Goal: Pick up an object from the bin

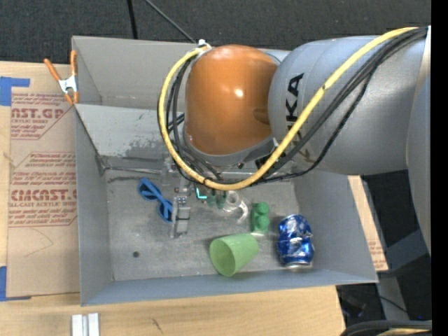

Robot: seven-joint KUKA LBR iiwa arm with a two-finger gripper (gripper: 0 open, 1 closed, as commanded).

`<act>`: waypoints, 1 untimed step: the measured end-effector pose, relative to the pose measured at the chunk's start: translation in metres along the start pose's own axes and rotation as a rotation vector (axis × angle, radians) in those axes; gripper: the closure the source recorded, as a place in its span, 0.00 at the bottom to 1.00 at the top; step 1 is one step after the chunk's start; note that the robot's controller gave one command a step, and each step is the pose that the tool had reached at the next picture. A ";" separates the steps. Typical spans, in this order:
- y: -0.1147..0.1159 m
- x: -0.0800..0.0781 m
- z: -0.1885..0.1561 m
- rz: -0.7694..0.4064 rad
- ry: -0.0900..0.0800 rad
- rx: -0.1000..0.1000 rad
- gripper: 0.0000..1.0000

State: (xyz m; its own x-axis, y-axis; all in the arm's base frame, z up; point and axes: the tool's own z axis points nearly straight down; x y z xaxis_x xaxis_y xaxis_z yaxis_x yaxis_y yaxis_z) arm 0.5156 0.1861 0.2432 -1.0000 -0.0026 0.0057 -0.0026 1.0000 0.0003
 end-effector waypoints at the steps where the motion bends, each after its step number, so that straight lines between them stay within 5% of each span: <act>1: -0.027 -0.035 0.087 0.129 -0.002 0.002 0.00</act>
Offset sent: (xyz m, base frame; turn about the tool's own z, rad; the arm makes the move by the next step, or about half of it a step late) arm 0.0357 -0.0260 -0.0832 0.1281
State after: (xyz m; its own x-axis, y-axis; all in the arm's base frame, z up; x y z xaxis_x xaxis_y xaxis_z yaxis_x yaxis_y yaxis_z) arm 0.5506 0.1595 0.1555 -0.9921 0.1257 0.0040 0.1257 0.9921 -0.0021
